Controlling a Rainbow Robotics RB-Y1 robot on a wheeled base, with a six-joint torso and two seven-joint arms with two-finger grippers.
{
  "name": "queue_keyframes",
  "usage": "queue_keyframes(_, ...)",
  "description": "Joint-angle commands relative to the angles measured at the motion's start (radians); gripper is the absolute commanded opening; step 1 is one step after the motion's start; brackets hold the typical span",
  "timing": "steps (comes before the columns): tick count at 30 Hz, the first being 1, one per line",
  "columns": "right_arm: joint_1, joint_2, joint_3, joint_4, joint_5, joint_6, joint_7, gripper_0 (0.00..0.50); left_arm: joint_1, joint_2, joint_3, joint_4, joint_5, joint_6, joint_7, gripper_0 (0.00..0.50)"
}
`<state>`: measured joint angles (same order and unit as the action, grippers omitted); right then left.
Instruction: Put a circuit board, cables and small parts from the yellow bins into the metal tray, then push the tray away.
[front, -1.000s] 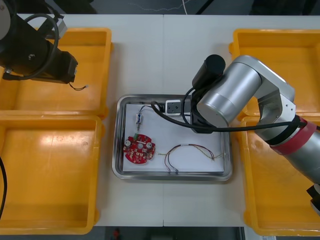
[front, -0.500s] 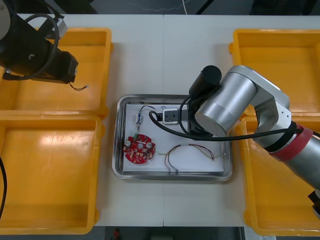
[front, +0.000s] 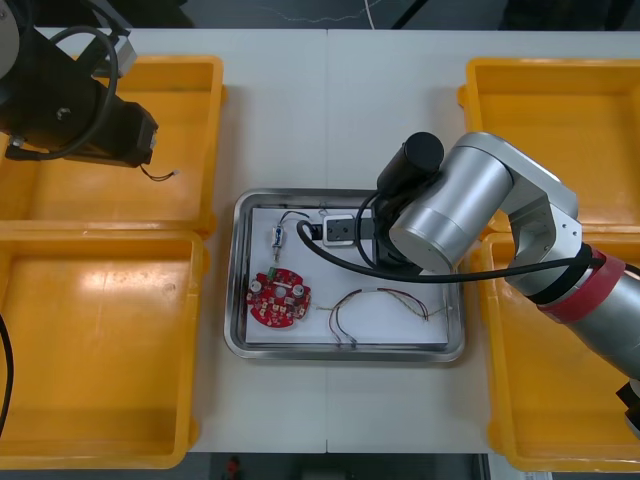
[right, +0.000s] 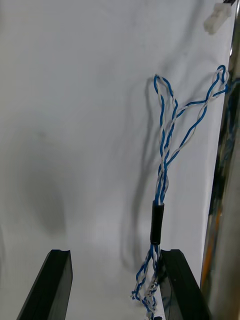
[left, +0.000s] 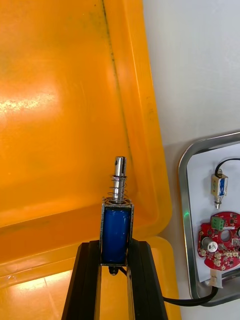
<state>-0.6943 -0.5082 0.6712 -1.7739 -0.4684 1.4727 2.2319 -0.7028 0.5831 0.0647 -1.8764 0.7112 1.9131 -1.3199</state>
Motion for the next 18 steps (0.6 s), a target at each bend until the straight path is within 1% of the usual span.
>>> queue_keyframes(1, 0.004, -0.019, 0.007, -0.01, 0.039, -0.019, 0.023, 0.5, 0.008, 0.003, 0.032, -0.036, 0.01, 0.007, 0.028, 0.001)
queue_keyframes(7, 0.004, -0.019, 0.005, -0.025, 0.085, -0.019, 0.017, 0.5, 0.008, 0.003, 0.03, -0.036, 0.013, 0.007, 0.031, 0.0)
queue_keyframes(18, 0.006, -0.018, -0.005, -0.029, 0.086, -0.009, 0.015, 0.5, 0.008, 0.003, 0.032, -0.04, 0.02, 0.007, 0.036, 0.0)
